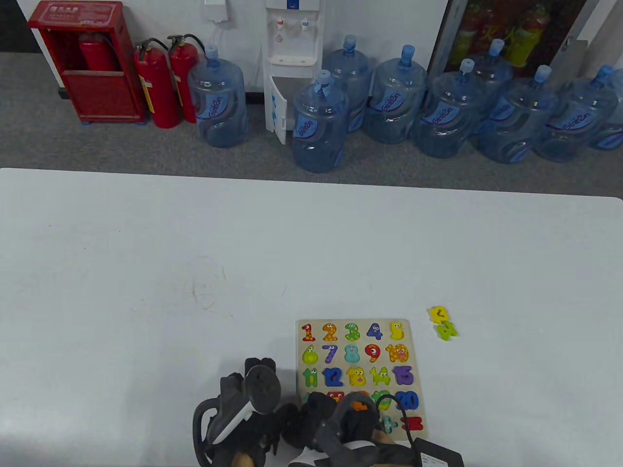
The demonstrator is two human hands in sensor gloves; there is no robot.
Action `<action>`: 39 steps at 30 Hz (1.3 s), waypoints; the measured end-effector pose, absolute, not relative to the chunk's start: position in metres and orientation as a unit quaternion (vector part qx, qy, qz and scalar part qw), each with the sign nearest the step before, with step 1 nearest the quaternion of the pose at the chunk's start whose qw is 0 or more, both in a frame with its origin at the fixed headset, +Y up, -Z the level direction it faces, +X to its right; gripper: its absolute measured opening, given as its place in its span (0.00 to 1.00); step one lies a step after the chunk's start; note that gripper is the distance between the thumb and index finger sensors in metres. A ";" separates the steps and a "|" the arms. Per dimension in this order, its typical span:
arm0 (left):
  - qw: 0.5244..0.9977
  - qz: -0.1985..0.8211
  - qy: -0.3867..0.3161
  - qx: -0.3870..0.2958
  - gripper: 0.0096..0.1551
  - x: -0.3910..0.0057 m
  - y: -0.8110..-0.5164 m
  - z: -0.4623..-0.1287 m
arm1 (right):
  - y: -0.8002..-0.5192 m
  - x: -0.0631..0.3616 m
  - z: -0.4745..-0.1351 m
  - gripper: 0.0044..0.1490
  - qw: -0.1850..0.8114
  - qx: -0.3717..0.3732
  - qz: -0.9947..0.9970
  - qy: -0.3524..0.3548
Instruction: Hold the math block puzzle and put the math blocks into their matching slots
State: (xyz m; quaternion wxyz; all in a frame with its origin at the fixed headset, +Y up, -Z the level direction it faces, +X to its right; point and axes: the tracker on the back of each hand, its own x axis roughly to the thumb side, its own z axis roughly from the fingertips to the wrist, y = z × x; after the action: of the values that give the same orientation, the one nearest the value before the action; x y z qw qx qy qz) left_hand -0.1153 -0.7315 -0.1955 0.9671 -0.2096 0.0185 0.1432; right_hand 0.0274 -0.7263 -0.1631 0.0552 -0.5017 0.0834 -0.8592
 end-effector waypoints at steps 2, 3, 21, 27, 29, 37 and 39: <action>0.965 0.159 0.016 -0.207 0.53 -0.117 -0.731 -0.196 | -0.716 0.035 -0.169 0.35 0.037 -0.495 -0.864 0.078; 0.964 0.166 0.017 -0.206 0.52 -0.117 -0.732 -0.196 | -0.712 0.040 -0.171 0.34 0.028 -0.491 -0.867 0.084; 0.964 0.148 0.021 -0.222 0.54 -0.116 -0.735 -0.197 | -0.715 0.236 -0.303 0.46 0.086 -0.031 -0.995 0.031; 0.963 0.148 0.019 -0.225 0.54 -0.115 -0.735 -0.196 | -0.740 0.252 -0.315 0.48 0.108 0.006 -0.991 -0.077; 0.963 0.147 0.019 -0.225 0.54 -0.115 -0.735 -0.196 | -0.742 0.256 -0.316 0.43 0.112 0.011 -0.990 -0.090; 0.962 0.149 0.016 -0.227 0.54 -0.115 -0.735 -0.196 | -0.735 0.266 -0.312 0.32 0.070 -0.002 -0.993 -0.091; 0.962 0.149 0.016 -0.228 0.54 -0.115 -0.736 -0.196 | -0.733 0.269 -0.307 0.28 0.060 -0.019 -0.993 -0.102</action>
State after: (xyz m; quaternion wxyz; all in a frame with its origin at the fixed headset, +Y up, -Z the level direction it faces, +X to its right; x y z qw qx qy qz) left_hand -0.1146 -0.7355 -0.1965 0.9620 -0.2285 0.0163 0.1486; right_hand 0.2690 -0.7329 -0.3075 0.0597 -0.0186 -0.1019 -0.9928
